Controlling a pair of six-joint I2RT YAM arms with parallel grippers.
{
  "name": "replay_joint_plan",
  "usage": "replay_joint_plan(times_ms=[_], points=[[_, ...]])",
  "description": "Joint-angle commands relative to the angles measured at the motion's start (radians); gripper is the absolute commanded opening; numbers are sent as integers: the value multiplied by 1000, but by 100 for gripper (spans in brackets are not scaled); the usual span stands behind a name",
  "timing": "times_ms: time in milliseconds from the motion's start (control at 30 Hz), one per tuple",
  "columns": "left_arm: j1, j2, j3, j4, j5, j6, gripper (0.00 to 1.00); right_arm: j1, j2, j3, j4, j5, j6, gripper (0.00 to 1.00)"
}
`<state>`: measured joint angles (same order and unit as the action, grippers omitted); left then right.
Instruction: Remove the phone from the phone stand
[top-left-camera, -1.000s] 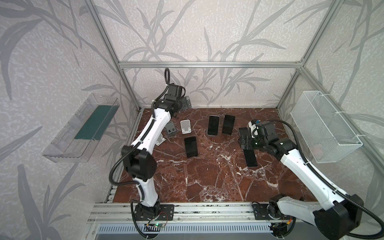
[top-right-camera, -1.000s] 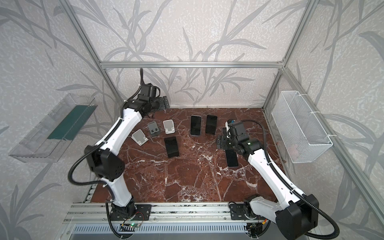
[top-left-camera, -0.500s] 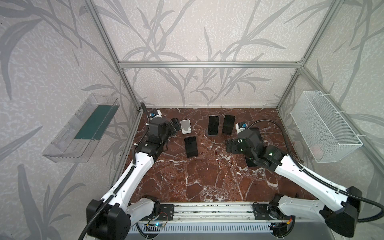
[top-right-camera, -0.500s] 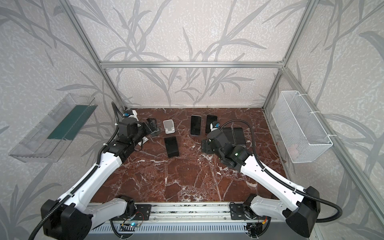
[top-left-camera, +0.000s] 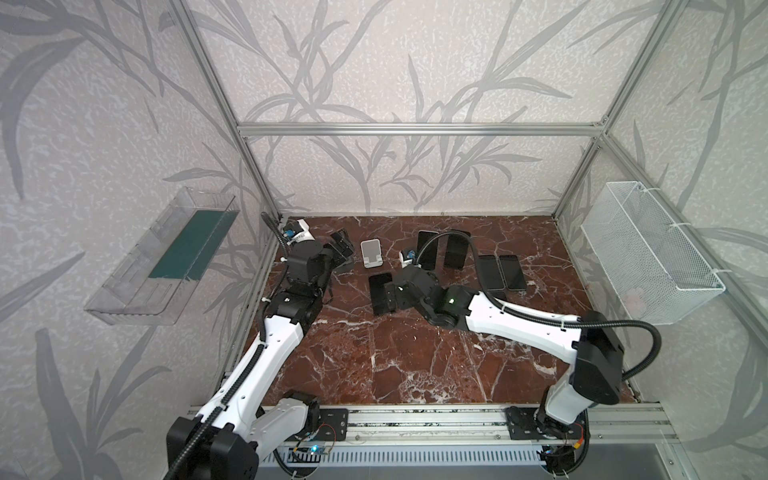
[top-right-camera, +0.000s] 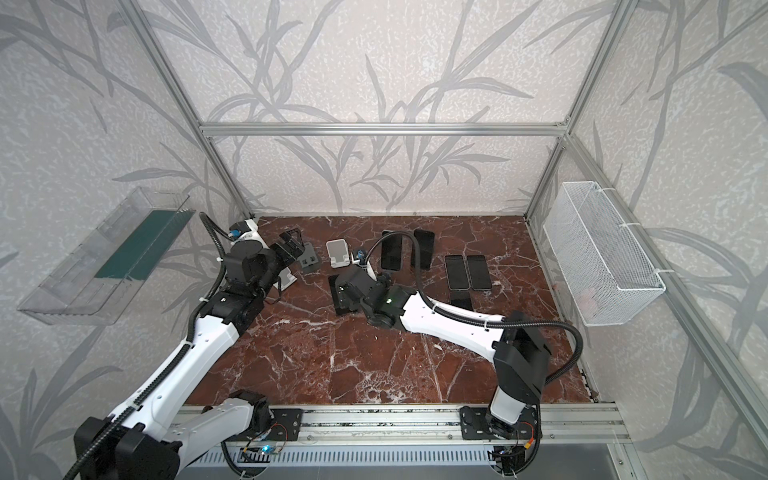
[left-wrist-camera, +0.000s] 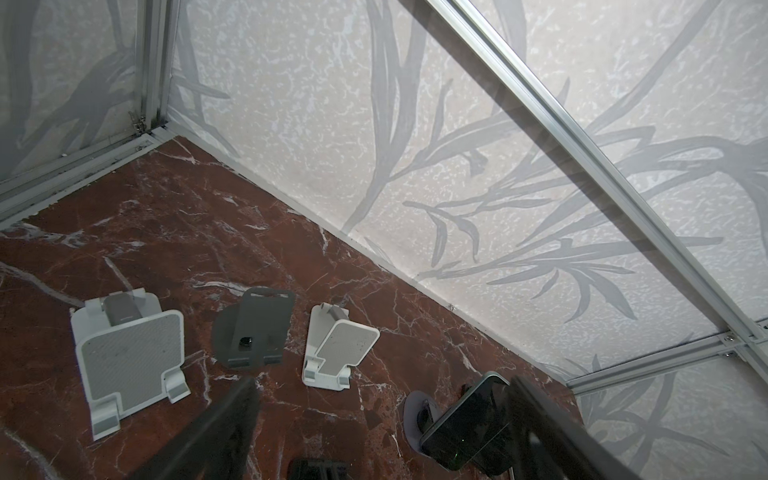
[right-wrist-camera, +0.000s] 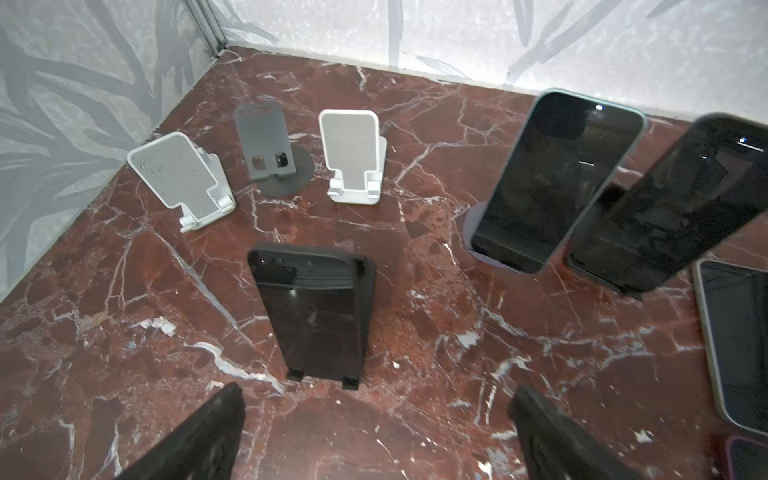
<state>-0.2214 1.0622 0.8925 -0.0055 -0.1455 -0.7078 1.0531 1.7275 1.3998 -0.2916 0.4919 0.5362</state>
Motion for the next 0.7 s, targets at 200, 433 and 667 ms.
replay_joint_plan(times_ms=[200, 433, 667], points=[[57, 42, -8, 36, 12, -48, 93, 19, 166, 96, 150, 42, 42, 99], [69, 73, -7, 42, 45, -73, 92, 16, 247, 162, 147, 122, 11, 99], [82, 84, -8, 47, 67, -86, 91, -9, 296, 199, 145, 85, 11, 99]])
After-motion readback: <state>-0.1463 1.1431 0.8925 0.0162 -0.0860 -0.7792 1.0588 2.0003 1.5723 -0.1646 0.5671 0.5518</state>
